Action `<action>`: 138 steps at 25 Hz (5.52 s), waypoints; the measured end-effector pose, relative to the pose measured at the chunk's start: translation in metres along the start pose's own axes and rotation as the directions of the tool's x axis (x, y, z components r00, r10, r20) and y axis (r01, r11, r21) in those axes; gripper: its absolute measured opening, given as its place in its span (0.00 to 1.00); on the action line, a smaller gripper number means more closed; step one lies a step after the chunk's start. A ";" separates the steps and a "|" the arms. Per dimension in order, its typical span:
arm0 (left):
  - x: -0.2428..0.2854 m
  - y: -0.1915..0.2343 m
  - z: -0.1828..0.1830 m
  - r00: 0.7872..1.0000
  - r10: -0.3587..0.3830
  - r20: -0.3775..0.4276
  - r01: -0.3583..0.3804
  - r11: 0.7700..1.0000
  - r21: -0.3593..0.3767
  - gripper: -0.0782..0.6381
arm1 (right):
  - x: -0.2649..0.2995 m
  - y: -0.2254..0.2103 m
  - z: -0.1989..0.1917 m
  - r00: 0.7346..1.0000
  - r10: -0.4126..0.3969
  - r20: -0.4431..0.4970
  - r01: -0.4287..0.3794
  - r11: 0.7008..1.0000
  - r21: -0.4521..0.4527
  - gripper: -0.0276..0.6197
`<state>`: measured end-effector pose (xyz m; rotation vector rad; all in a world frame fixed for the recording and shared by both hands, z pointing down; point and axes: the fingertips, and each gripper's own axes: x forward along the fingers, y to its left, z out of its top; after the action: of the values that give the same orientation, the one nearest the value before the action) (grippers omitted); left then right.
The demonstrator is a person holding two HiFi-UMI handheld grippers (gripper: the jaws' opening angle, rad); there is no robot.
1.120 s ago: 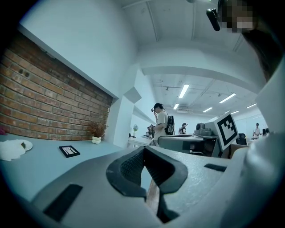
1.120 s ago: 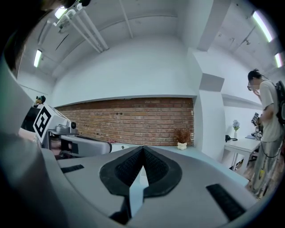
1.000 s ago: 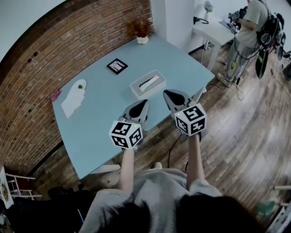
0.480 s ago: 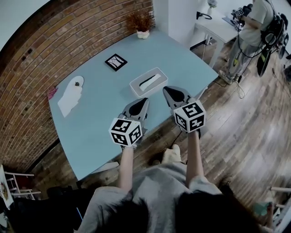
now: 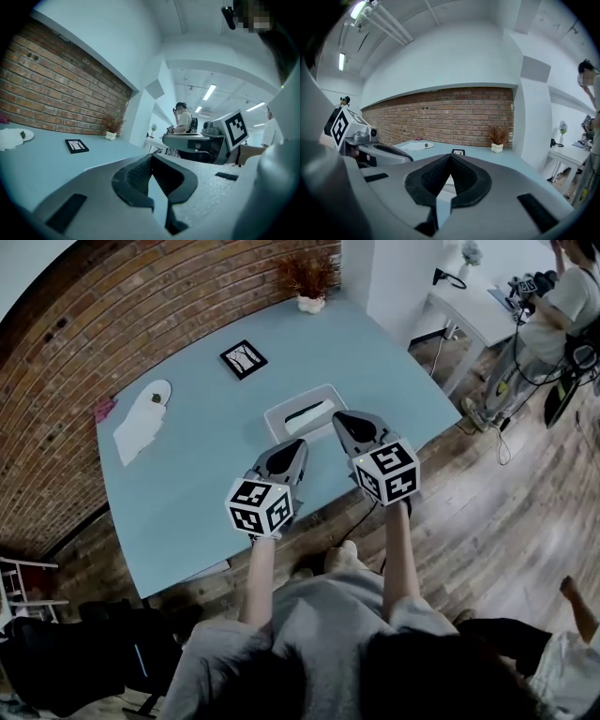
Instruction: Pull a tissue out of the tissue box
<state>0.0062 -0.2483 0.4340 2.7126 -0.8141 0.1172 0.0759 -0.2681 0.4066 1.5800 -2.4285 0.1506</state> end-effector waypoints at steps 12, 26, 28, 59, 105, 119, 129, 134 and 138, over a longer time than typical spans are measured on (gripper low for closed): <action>0.026 0.012 -0.025 0.985 0.173 -0.010 -0.174 0.981 -0.087 0.11 | 0.022 -0.023 -0.040 0.975 0.206 -0.089 -0.204 0.979 0.022 0.04; 0.026 0.043 -0.046 0.967 0.244 -0.074 -0.253 0.955 -0.155 0.11 | 0.072 -0.017 -0.063 0.913 0.343 -0.220 -0.368 0.926 -0.085 0.05; 0.024 0.051 -0.051 0.964 0.249 -0.089 -0.261 0.951 -0.164 0.11 | 0.081 -0.017 -0.071 0.895 0.350 -0.277 -0.400 0.904 -0.152 0.05; 0.034 0.076 -0.088 0.959 0.246 -0.142 -0.277 0.918 -0.282 0.11 | 0.136 -0.004 -0.138 0.671 0.332 -0.663 -0.695 0.593 -0.407 0.28; 0.029 0.071 -0.052 0.977 0.196 -0.088 -0.211 0.951 -0.225 0.11 | 0.119 -0.016 -0.080 0.777 0.283 -0.562 -0.582 0.662 -0.472 0.05; 0.033 0.060 -0.037 0.985 0.159 -0.060 -0.168 0.967 -0.190 0.11 | 0.102 -0.026 -0.065 0.812 0.255 -0.525 -0.534 0.689 -0.490 0.05; 0.036 0.055 -0.027 0.990 0.133 -0.047 -0.139 0.977 -0.161 0.11 | 0.089 -0.039 -0.053 0.836 0.237 -0.495 -0.495 0.716 -0.492 0.05; 0.039 0.051 -0.025 0.992 0.118 -0.046 -0.124 0.981 -0.148 0.11 | 0.081 -0.043 -0.047 0.847 0.234 -0.478 -0.479 0.726 -0.493 0.05; 0.041 0.046 -0.022 0.994 0.104 -0.042 -0.109 0.985 -0.136 0.11 | 0.073 -0.046 -0.044 0.858 0.233 -0.459 -0.463 0.738 -0.491 0.05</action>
<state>0.0157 -0.2995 0.4736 2.5315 -0.9221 0.1258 0.0961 -0.3420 0.4651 0.7237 -2.1427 -0.2128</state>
